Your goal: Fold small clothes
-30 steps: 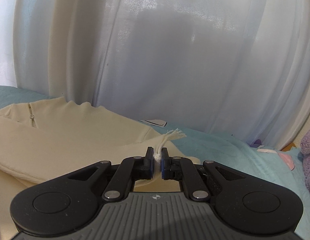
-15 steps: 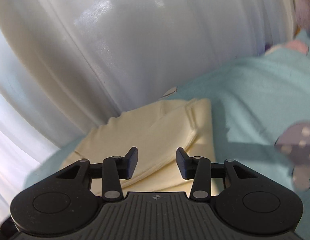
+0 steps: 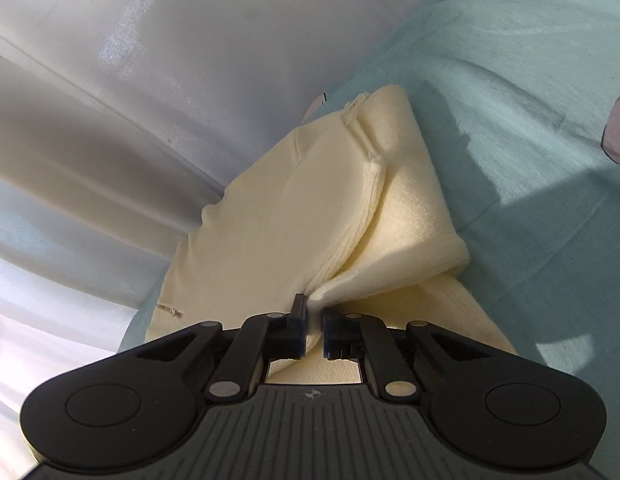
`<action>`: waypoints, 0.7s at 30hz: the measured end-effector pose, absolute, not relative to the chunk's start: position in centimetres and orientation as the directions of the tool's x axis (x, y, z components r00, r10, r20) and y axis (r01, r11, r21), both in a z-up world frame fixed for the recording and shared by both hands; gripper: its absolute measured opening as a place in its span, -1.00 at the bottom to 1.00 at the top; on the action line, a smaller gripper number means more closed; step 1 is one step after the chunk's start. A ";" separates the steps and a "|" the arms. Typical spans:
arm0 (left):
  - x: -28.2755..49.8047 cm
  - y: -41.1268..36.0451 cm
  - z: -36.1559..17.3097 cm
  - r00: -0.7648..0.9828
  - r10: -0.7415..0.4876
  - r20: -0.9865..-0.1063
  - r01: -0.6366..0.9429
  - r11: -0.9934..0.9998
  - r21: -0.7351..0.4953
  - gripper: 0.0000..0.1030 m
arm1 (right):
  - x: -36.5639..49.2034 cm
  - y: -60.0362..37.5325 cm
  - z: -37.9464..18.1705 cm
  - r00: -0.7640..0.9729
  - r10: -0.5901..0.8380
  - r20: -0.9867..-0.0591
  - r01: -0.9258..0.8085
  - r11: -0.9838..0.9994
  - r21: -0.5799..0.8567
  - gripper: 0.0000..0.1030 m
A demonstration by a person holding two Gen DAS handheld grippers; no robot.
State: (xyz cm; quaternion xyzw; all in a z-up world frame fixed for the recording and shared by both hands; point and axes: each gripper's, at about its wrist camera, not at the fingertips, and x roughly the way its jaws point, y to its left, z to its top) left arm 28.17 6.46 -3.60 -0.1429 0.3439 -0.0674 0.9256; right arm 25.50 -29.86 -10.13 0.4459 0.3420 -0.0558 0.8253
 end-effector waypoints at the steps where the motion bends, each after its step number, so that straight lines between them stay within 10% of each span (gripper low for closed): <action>1: 28.4 6.4 -3.8 0.746 -0.225 -0.627 0.026 0.951 -0.309 0.15 | 25.7 -29.8 -9.9 0.758 0.200 -0.621 0.398 0.611 0.684 -0.87; 21: 31.7 4.4 -4.9 0.764 -0.174 -0.621 0.133 0.985 -0.112 0.27 | 25.0 -30.4 -9.8 0.776 0.183 -0.604 0.340 0.685 0.644 -0.86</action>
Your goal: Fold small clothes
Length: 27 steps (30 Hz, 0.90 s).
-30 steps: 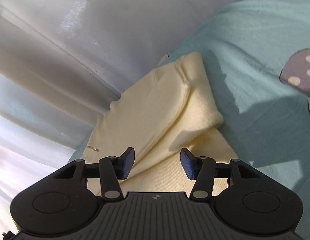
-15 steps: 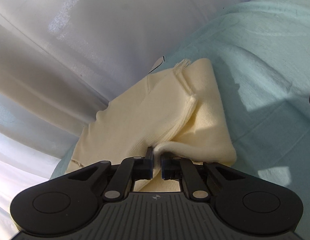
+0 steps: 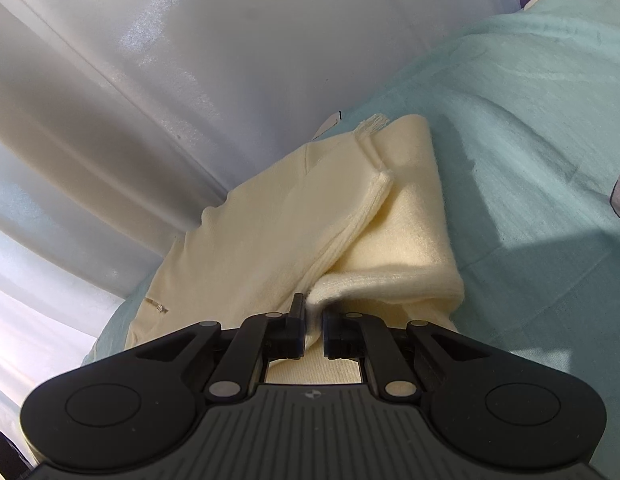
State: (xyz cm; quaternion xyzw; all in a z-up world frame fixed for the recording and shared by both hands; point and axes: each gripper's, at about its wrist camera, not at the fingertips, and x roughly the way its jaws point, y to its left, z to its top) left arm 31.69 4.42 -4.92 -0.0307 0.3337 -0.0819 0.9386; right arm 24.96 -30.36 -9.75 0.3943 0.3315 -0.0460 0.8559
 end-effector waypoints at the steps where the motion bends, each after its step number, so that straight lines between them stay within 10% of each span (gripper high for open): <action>1: 31.8 4.4 -4.9 0.763 -0.172 -0.624 0.134 0.985 -0.107 0.28 | 25.0 -30.4 -9.7 0.775 0.183 -0.605 0.339 0.687 0.642 -0.86; 12: 32.1 3.4 -5.3 0.777 -0.138 -0.614 0.152 0.988 -0.031 0.36 | 25.4 -29.8 -9.0 0.752 0.179 -0.634 0.327 0.734 0.595 -0.83; 17: 31.5 4.3 -4.9 0.754 -0.161 -0.637 0.146 0.986 -0.076 0.36 | 22.8 -29.6 -6.5 0.782 0.156 -0.604 0.278 0.779 0.562 -0.16; 27: 30.3 4.2 -5.0 0.749 -0.149 -0.646 0.164 0.986 -0.038 0.37 | 22.9 -32.7 -5.8 0.821 0.127 -0.557 0.343 0.669 0.659 -0.30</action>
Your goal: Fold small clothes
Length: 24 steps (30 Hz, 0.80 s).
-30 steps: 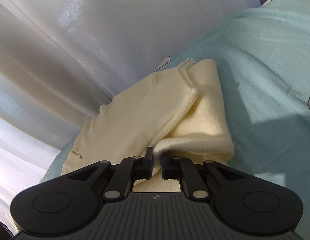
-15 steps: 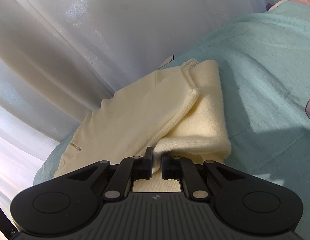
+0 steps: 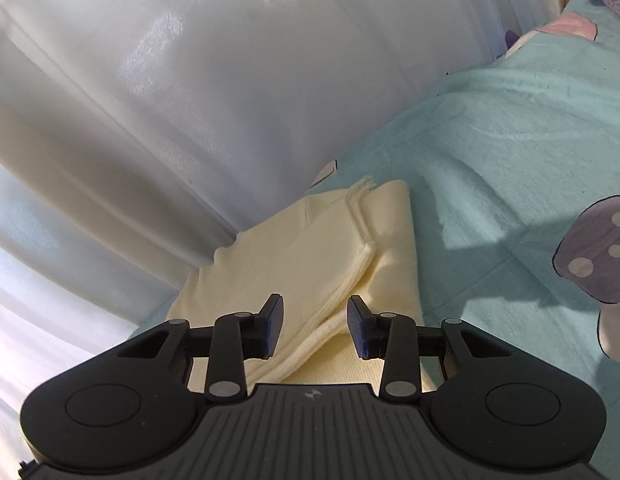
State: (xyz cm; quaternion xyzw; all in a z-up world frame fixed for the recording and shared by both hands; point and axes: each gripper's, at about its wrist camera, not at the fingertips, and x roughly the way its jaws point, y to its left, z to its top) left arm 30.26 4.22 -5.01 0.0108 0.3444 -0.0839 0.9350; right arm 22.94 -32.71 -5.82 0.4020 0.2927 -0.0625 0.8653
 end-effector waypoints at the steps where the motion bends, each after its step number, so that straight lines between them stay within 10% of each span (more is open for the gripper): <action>1: 30.2 4.3 -5.0 0.747 -0.152 -0.647 0.167 0.985 -0.038 0.37 | 22.8 -32.8 -5.6 0.828 0.122 -0.548 0.338 0.671 0.660 -0.30; 7: 30.3 4.7 -4.9 0.745 -0.162 -0.647 0.164 0.985 -0.058 0.37 | 24.7 -32.7 -7.1 0.787 0.112 -0.607 0.381 0.685 0.621 -0.31; 12: 30.4 4.6 -4.9 0.744 -0.159 -0.649 0.170 0.984 -0.046 0.40 | 26.5 -32.9 -8.3 0.774 0.095 -0.626 0.422 0.658 0.623 -0.89; 15: 30.3 5.0 -4.7 0.740 -0.167 -0.652 0.169 0.984 -0.060 0.39 | 25.9 -32.4 -7.4 0.791 0.072 -0.607 0.389 0.707 0.591 -0.89; 24: 30.9 5.2 -5.1 0.743 -0.134 -0.656 0.155 0.988 -0.027 0.41 | 27.1 -29.6 -7.7 0.724 -0.148 -0.674 0.368 0.909 0.196 -0.97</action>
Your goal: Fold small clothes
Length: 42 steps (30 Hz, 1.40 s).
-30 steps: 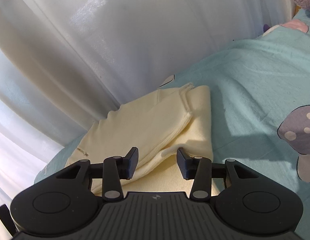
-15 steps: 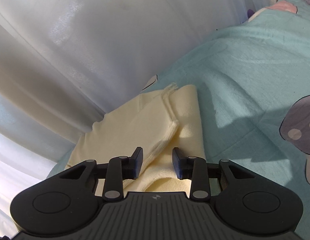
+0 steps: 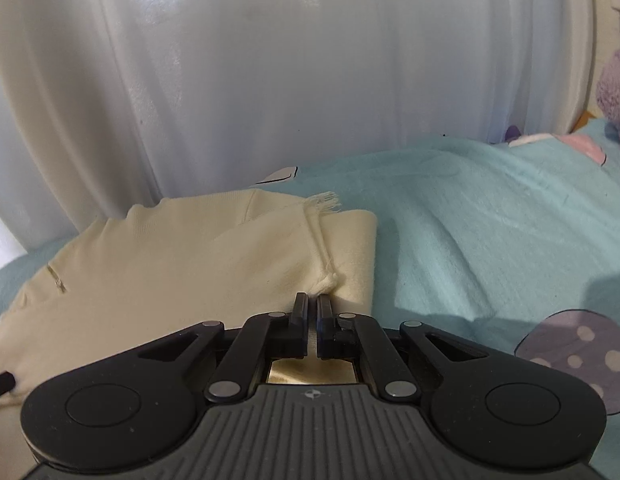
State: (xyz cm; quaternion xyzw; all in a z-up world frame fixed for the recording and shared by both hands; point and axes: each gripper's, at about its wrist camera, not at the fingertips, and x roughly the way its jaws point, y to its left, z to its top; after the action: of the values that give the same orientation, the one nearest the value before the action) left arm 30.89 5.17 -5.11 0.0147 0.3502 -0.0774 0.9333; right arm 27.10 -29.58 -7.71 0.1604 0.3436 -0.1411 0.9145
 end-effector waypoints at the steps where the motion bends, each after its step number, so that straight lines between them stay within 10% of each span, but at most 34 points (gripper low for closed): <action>1: 30.8 5.2 -5.0 0.741 -0.133 -0.659 0.152 0.988 -0.028 0.39 | 26.9 -29.5 -7.4 0.716 -0.156 -0.681 0.374 0.909 0.186 -0.97; 13: 19.9 12.0 2.1 0.811 -0.126 -0.571 0.085 0.991 -0.099 0.45 | 10.3 -28.1 -5.9 0.685 0.255 -0.682 0.096 0.897 0.432 -0.66; 27: 7.1 16.9 2.3 0.537 -0.310 -0.785 0.172 0.951 -0.257 0.46 | -3.4 -31.3 -6.8 0.602 0.192 -0.775 0.222 0.892 0.393 -0.07; 42: 5.2 16.1 -2.9 0.335 -0.368 -0.868 0.157 0.930 -0.333 0.01 | -3.8 -32.4 -8.0 0.588 0.328 -0.740 0.236 0.805 0.545 -0.32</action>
State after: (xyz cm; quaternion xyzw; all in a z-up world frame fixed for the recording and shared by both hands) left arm 5.20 16.13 -2.93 -0.0949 0.5534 -0.1618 0.8115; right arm -3.78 -32.41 -7.95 0.3112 0.4532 0.0275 0.8349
